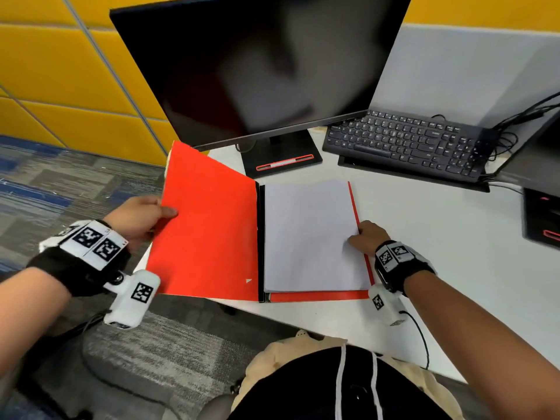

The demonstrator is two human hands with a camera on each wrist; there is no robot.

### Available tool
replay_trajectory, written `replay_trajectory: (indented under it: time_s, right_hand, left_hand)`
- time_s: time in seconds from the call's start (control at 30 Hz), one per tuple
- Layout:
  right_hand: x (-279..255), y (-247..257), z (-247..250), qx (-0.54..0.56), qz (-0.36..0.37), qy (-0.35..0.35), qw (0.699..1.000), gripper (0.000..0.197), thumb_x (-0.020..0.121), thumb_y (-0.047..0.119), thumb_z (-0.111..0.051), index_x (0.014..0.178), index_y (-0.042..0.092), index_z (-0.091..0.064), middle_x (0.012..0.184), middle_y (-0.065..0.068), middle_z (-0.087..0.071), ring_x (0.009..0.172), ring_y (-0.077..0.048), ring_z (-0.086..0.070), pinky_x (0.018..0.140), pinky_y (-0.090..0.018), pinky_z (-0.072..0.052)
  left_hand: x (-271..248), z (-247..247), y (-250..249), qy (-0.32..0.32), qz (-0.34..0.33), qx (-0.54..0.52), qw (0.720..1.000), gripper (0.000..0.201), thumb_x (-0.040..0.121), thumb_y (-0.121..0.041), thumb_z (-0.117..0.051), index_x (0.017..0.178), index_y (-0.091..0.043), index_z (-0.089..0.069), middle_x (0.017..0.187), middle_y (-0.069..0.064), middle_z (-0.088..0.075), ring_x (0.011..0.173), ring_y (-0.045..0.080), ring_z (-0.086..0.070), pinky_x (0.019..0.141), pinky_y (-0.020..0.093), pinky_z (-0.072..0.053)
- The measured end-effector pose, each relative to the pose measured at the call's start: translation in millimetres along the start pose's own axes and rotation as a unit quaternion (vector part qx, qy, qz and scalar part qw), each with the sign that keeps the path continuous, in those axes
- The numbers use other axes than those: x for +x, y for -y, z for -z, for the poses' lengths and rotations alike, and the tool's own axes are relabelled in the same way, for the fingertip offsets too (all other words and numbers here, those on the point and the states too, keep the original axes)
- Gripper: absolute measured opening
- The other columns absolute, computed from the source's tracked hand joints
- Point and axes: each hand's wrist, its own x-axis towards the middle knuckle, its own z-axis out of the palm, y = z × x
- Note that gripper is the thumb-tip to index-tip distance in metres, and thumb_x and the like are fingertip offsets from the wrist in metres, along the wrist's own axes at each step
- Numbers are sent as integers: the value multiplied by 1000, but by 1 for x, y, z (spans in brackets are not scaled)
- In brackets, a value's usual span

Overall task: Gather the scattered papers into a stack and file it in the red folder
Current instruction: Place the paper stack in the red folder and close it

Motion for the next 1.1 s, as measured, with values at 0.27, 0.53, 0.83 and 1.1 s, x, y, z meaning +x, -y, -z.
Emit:
replay_trajectory:
  time_s: [0.27,0.53,0.83,1.1]
  right_hand:
    - [-51,64,41,23,267,-132,955,46,98,31,-42,143,26,-35,117,-10,-59,108,-28,-55,96,-35,-40]
    - [-79,106,62,108,376,-92,916,53,95,51,-27,101,20,-69,102,-3,-71,97,-21,-63,93,-42,-48]
    - [-22,21,63,140,184,-7,973,20,86,2,-59,101,12,-68,80,13,-55,73,-7,-51,58,-9,-38]
    - [10,-18,26,123,46,-47,990,32,84,8,-64,111,11,-47,95,-5,-52,90,-24,-53,76,-25,-37]
  left_hand:
    - [-70,-77,-73,110,-137,6,984,18,89,-1,-59,79,-17,-56,68,6,-56,41,4,-55,41,12,-46]
    - [-97,-164,-94,202,-179,1,963,20,80,-9,-73,94,-10,-58,72,6,-52,65,15,-53,63,26,-49]
    - [-11,-156,-31,105,-11,186,977,31,75,-19,-77,68,-12,-48,74,11,-53,73,26,-53,80,40,-53]
    - [30,-179,13,132,72,201,968,45,70,-23,-82,55,-13,-40,63,11,-50,62,25,-50,67,32,-44]
